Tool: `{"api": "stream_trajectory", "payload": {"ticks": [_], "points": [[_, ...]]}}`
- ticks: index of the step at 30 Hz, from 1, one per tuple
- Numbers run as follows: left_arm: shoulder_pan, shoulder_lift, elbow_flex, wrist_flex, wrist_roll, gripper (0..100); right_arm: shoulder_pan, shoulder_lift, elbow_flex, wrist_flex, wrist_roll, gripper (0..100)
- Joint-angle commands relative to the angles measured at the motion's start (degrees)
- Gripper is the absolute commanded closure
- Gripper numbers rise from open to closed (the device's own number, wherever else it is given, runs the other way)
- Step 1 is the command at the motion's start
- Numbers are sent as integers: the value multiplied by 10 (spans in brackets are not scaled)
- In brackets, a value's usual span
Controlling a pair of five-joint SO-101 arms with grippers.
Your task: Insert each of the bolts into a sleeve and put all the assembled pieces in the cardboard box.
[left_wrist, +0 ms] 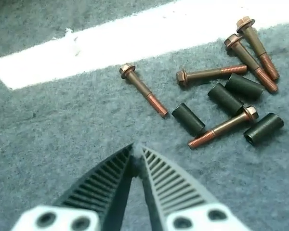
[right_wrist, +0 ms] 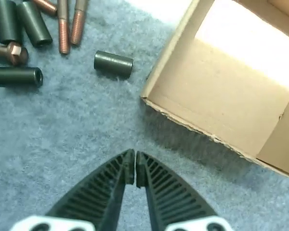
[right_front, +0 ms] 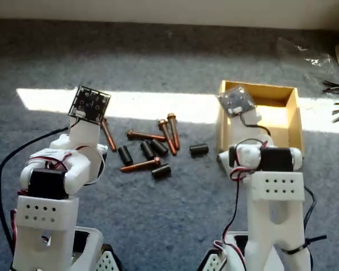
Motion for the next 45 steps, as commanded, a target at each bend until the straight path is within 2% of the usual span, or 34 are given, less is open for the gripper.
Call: {"api": "stream_trajectory", "payload": {"ticks": [1, 4, 7, 9, 16, 21, 30, 43, 45], "points": [[10, 5, -25, -27, 4, 995, -11, 51, -81, 41, -8, 984], [13, 6, -24, -46, 7, 995, -37, 94, -142, 98, -23, 951], [11, 7, -24, -61, 8, 995, -56, 128, -194, 112, -73, 882], [11, 7, -24, -62, 8, 995, -73, 146, -218, 114, -70, 851], [10, 7, -28, -63, 8, 995, -125, 190, -242, 113, -73, 846], [10, 81, -55, -69, 8, 995, -130, 218, -265, 108, -144, 846], [14, 277, -130, -71, 9, 995, -127, 246, -346, 107, -145, 846], [13, 298, -61, -146, 9, 995, -127, 358, -336, 0, -142, 843], [13, 298, -47, -158, 9, 995, -127, 360, -336, -5, -114, 843]]}}
